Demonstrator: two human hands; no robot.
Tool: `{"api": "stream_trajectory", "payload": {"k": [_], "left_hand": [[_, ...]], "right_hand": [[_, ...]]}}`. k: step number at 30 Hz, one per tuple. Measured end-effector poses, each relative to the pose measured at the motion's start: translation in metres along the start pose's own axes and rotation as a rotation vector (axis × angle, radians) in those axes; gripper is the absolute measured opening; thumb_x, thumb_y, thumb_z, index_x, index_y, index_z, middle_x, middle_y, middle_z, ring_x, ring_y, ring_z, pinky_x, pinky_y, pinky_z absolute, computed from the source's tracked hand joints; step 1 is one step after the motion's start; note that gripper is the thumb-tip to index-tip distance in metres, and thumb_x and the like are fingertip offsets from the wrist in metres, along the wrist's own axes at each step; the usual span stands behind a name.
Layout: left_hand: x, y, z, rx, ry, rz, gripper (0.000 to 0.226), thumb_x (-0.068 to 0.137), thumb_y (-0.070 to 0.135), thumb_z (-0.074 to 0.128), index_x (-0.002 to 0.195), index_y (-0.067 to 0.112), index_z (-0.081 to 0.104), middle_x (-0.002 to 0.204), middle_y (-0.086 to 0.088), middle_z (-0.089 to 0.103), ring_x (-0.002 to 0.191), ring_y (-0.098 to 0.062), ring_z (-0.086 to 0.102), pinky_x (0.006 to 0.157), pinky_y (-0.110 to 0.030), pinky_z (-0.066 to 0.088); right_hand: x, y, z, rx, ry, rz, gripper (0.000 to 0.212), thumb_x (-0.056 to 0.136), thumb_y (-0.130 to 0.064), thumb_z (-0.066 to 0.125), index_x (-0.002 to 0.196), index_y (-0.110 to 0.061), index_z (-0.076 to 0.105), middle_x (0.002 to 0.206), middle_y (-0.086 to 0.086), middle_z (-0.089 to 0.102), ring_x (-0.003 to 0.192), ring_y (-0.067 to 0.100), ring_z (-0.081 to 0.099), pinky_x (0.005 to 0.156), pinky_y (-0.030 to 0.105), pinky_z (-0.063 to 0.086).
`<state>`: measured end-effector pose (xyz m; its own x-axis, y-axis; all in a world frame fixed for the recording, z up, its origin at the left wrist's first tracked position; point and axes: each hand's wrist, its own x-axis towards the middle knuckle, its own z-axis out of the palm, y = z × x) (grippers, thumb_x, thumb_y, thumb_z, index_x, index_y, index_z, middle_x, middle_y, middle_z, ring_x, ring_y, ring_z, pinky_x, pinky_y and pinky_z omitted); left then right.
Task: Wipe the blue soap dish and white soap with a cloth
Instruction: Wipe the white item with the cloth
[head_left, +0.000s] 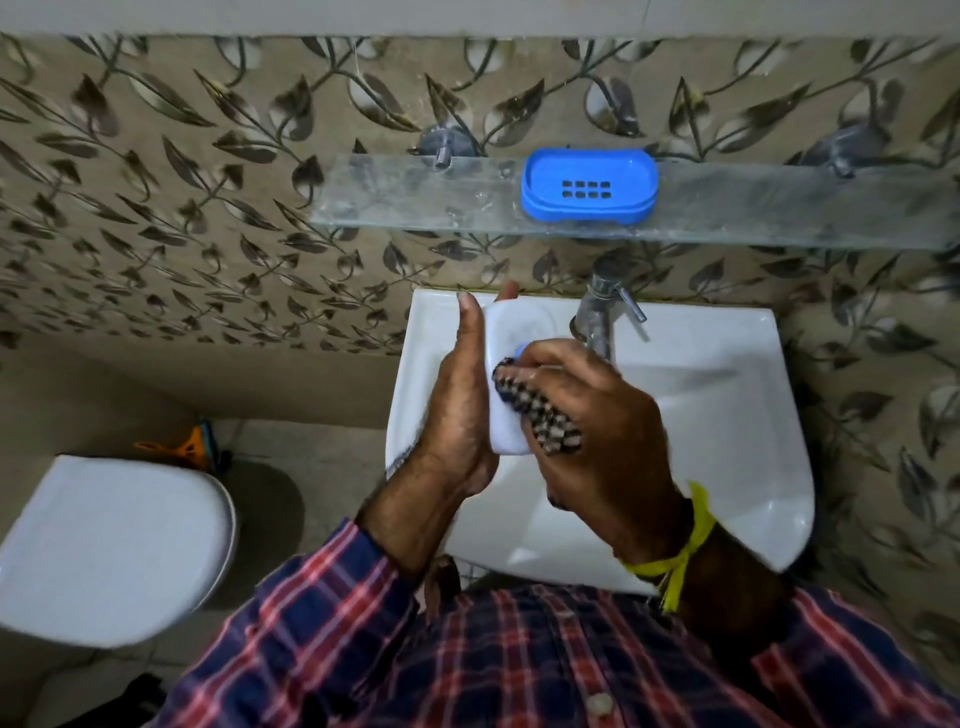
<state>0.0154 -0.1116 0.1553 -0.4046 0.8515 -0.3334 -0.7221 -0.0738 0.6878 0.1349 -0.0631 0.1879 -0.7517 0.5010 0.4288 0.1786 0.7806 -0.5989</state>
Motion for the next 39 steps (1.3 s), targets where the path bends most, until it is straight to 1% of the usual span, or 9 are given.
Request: {"api": "stream_trajectory", "payload": {"k": [3, 7, 10, 12, 15, 20, 25, 29, 39], "left_hand": [[-0.001, -0.006, 0.0, -0.037, 0.023, -0.018, 0.062, 0.095, 0.069, 0.032, 0.145, 0.036, 0.049, 0.112, -0.003, 0.076, 0.098, -0.019, 0.074, 0.075, -0.034, 0.061], [0.0, 0.003, -0.006, -0.056, 0.013, 0.004, 0.058, 0.091, 0.073, 0.038, 0.126, 0.038, 0.068, 0.103, -0.008, 0.074, 0.09, -0.02, 0.071, 0.088, -0.039, 0.058], [0.002, 0.001, -0.006, 0.003, 0.09, 0.024, 0.06, 0.091, 0.072, 0.036, 0.134, 0.039, 0.061, 0.108, -0.008, 0.073, 0.088, -0.019, 0.073, 0.074, -0.036, 0.061], [0.001, -0.001, -0.004, -0.009, 0.116, 0.003, 0.063, 0.093, 0.072, 0.034, 0.119, 0.031, 0.072, 0.098, -0.007, 0.075, 0.081, -0.018, 0.074, 0.068, -0.032, 0.06], [0.005, 0.004, -0.006, -0.017, 0.125, -0.005, 0.077, 0.088, 0.077, 0.036, 0.11, 0.012, 0.071, 0.086, -0.008, 0.075, 0.077, -0.019, 0.072, 0.07, -0.031, 0.061], [0.008, 0.003, -0.007, -0.031, 0.122, -0.071, 0.084, 0.088, 0.08, 0.025, 0.107, 0.01, 0.066, 0.083, -0.008, 0.074, 0.078, -0.021, 0.072, 0.072, -0.032, 0.06], [0.007, 0.005, -0.01, 0.003, 0.135, 0.001, 0.085, 0.092, 0.077, 0.022, 0.119, 0.01, 0.065, 0.091, -0.009, 0.077, 0.082, -0.021, 0.075, 0.071, -0.033, 0.061], [0.006, -0.001, -0.009, -0.04, 0.127, -0.029, 0.086, 0.091, 0.079, 0.024, 0.096, 0.011, 0.076, 0.083, -0.009, 0.074, 0.075, -0.019, 0.073, 0.069, -0.03, 0.06], [-0.002, 0.002, 0.002, 0.049, 0.126, -0.028, 0.09, 0.088, 0.079, 0.023, 0.133, 0.01, 0.061, 0.102, -0.012, 0.072, 0.095, -0.026, 0.069, 0.08, -0.038, 0.06]], "right_hand": [[0.009, 0.005, 0.0, 0.056, 0.071, 0.098, 0.03, 0.078, 0.005, 0.069, 0.107, -0.004, 0.074, 0.113, 0.007, 0.069, 0.101, 0.023, 0.068, 0.088, 0.034, 0.055], [-0.013, -0.003, -0.001, -0.042, -0.07, -0.074, 0.034, 0.078, -0.003, 0.071, 0.111, -0.013, 0.074, 0.12, 0.002, 0.069, 0.1, 0.025, 0.07, 0.079, 0.036, 0.059], [-0.01, 0.002, -0.001, 0.012, -0.013, 0.057, 0.036, 0.077, 0.003, 0.072, 0.11, -0.011, 0.075, 0.12, 0.002, 0.07, 0.105, 0.022, 0.07, 0.087, 0.031, 0.056], [-0.005, 0.0, 0.002, 0.026, 0.006, 0.071, 0.033, 0.078, 0.004, 0.07, 0.109, -0.009, 0.075, 0.119, 0.004, 0.07, 0.106, 0.021, 0.069, 0.091, 0.03, 0.055], [-0.019, -0.004, 0.004, -0.048, -0.056, -0.076, 0.029, 0.082, -0.009, 0.068, 0.11, -0.013, 0.075, 0.118, 0.001, 0.071, 0.101, 0.02, 0.07, 0.081, 0.03, 0.057], [-0.019, 0.006, 0.006, 0.019, 0.04, 0.041, 0.033, 0.078, 0.001, 0.071, 0.108, -0.01, 0.075, 0.118, 0.002, 0.07, 0.104, 0.02, 0.07, 0.086, 0.03, 0.056], [-0.034, 0.006, 0.005, -0.011, 0.016, -0.073, 0.028, 0.081, -0.003, 0.073, 0.108, -0.008, 0.075, 0.115, 0.004, 0.071, 0.1, 0.019, 0.07, 0.083, 0.03, 0.056], [-0.025, 0.005, 0.006, 0.008, 0.039, 0.013, 0.034, 0.075, 0.004, 0.074, 0.107, -0.007, 0.075, 0.116, 0.004, 0.071, 0.102, 0.021, 0.071, 0.085, 0.03, 0.056], [-0.006, 0.004, 0.002, -0.08, 0.029, -0.063, 0.029, 0.08, 0.0, 0.067, 0.107, -0.007, 0.074, 0.115, 0.006, 0.072, 0.097, 0.028, 0.071, 0.081, 0.038, 0.059]]}}
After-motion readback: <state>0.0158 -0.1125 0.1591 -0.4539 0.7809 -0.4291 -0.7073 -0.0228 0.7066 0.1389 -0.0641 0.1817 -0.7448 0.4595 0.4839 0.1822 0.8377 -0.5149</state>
